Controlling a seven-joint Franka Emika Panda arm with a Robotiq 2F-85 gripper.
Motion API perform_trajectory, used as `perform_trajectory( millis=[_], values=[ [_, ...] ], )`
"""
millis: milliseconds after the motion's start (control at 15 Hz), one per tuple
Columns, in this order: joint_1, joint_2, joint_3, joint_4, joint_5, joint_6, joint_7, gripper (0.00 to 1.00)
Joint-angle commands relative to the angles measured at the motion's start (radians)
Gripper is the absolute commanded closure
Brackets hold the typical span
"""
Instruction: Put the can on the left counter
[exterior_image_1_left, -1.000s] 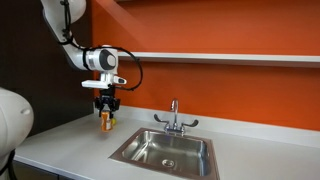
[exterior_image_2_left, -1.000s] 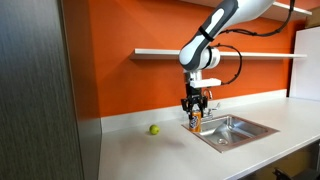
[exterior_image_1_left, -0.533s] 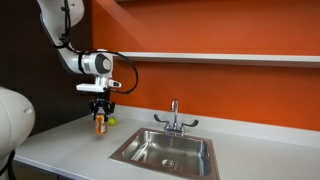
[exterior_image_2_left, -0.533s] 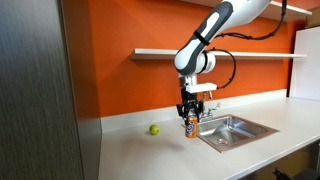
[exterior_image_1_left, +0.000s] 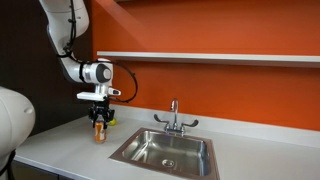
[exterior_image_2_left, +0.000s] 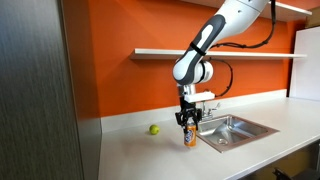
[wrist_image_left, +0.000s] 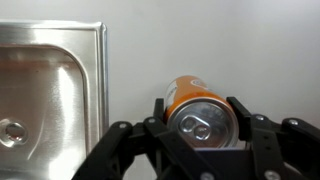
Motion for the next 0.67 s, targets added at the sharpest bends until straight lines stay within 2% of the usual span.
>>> perform_trajectory(
  millis=[0,600],
  values=[
    [-0.002,0.021,0.007,0.022,0.006,0.013,-0.018,0.62],
    [0.007,0.053,0.008,0.032,-0.007,0.02,-0.012,0.62]
  ],
)
